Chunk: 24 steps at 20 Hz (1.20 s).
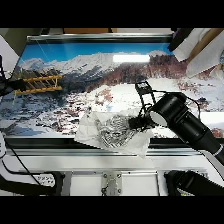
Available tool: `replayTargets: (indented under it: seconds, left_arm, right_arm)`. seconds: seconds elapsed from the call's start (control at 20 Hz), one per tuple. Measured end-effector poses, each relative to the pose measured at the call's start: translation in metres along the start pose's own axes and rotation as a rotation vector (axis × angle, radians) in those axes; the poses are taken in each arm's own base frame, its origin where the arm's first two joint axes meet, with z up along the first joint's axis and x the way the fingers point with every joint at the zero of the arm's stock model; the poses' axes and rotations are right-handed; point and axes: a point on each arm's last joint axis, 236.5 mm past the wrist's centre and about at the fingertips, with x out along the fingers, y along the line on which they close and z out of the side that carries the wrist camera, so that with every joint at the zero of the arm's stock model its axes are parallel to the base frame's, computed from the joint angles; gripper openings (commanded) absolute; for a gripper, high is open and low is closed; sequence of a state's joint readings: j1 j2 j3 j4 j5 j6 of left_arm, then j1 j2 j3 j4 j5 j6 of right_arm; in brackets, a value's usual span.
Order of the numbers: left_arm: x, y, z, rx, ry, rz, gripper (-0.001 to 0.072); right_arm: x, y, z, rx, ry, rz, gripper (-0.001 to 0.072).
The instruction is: Fold the clothes and pants, and hang the long-sleeved shirts on hangers.
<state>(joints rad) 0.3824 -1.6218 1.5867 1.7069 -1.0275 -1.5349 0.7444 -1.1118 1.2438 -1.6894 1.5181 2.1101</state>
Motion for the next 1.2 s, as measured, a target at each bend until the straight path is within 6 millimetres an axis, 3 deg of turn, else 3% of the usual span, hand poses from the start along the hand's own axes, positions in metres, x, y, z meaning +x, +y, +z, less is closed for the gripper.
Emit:
replayTargets:
  seconds: [0.2, 0.5, 0.8, 1.2]
  left_arm:
    - [0.051, 0.025, 0.015, -0.024, 0.006, 0.037, 0.0693]
    - [0.106, 0.061, 0.033, 0.031, 0.006, 0.106, 0.0693]
    - [0.148, 0.09, 0.02, 0.052, 0.04, 0.152, 0.0693]
    - [0.181, 0.098, 0.001, 0.058, 0.056, 0.155, 0.069]
  right_arm:
    - [0.0, 0.0, 0.0, 0.0, 0.001, 0.0, 0.0019]
    - [0.0, 0.0, 0.0, 0.0, 0.0, 0.0, 0.0019]
    - [0.0, 0.0, 0.0, 0.0, 0.0, 0.0, 0.0019]
    - [0.0, 0.0, 0.0, 0.0, 0.0, 0.0, 0.0019]
